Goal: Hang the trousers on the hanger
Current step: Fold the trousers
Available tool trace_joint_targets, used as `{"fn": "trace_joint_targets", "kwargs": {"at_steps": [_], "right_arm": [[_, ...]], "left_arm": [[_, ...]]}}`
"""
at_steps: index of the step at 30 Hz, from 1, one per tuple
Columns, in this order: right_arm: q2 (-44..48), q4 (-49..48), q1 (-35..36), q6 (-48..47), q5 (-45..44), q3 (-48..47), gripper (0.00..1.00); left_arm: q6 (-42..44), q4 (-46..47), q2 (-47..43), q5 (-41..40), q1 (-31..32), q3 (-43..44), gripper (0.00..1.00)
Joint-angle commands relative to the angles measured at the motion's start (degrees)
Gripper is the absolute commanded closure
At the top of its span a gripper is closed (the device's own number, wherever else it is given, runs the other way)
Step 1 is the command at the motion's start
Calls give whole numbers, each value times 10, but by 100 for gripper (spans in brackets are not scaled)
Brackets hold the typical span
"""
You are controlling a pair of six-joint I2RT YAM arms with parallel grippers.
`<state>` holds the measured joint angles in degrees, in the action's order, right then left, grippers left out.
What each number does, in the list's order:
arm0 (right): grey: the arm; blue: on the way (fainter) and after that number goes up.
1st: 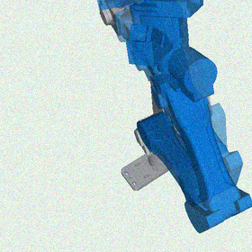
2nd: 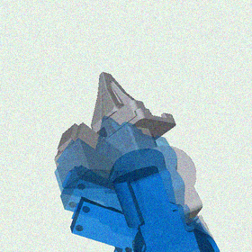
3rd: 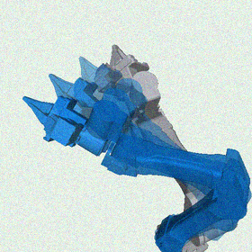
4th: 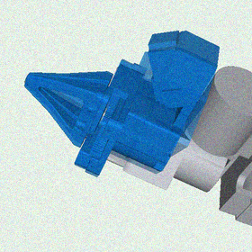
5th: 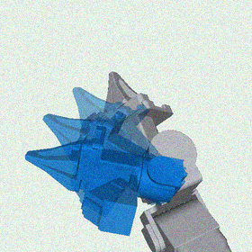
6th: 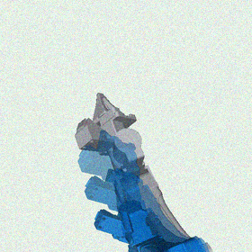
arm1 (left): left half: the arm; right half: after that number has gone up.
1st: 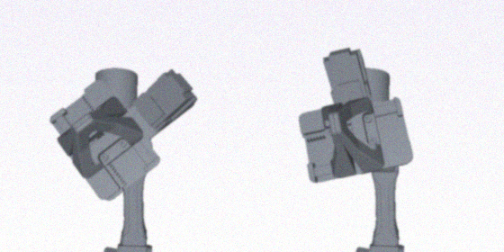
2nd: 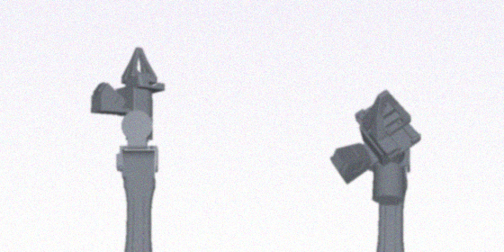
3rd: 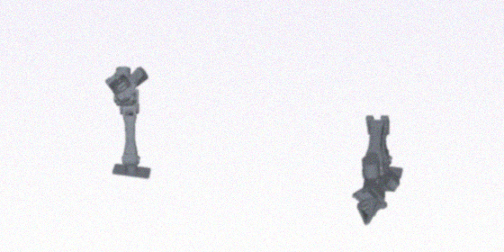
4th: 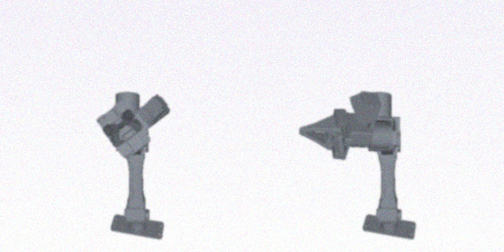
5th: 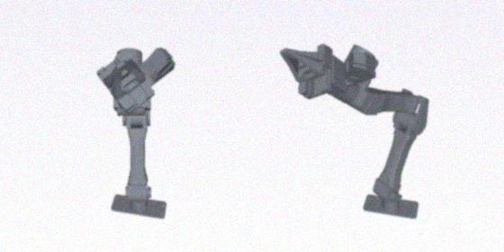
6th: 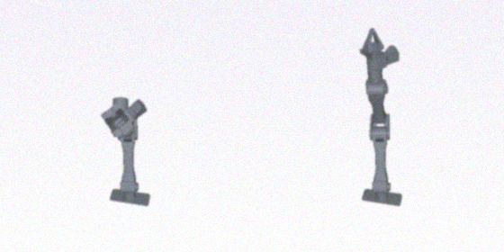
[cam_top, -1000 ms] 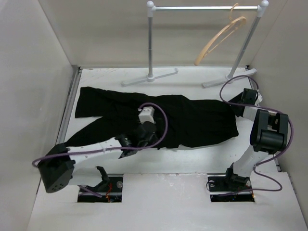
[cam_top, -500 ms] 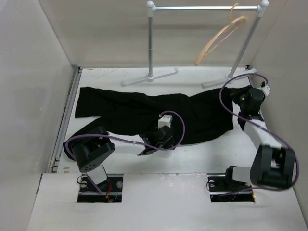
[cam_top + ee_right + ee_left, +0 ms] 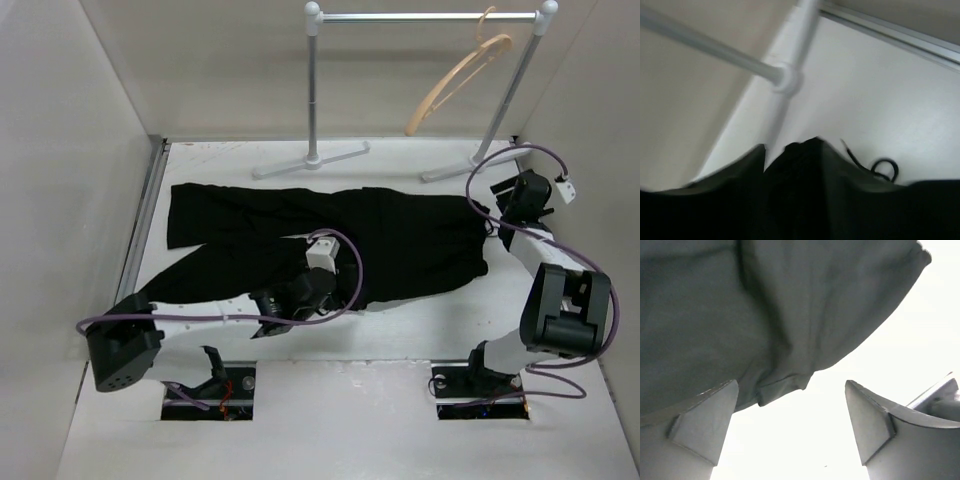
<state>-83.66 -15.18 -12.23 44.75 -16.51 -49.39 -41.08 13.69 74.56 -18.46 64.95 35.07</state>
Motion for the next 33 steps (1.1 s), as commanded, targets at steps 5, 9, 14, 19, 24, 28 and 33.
{"fn": "trace_joint_targets", "kwargs": {"at_steps": [5,9,14,19,24,28,33], "right_arm": [[93,72,17,-19,-66,18,8],[212,106,81,3,-108,144,43],[350,185,170,59,-112,270,93],[516,276,250,75,-110,318,82],[635,355,286,73,-112,322,58],[662,360,300,72,-82,328,43],[596,320,333,60,-62,318,34]], "left_arm": [[-13,-99,-119,-114,-38,-18,0],[-41,-190,-249,-156,-167,-67,0],[-84,-345,-423,-105,-369,-104,50],[-94,-511,-515,-73,-570,-92,56],[-131,-527,-455,-48,-710,-83,46],[-135,-517,-406,5,-794,-97,32],[-156,-550,-353,19,-843,-93,27]]}}
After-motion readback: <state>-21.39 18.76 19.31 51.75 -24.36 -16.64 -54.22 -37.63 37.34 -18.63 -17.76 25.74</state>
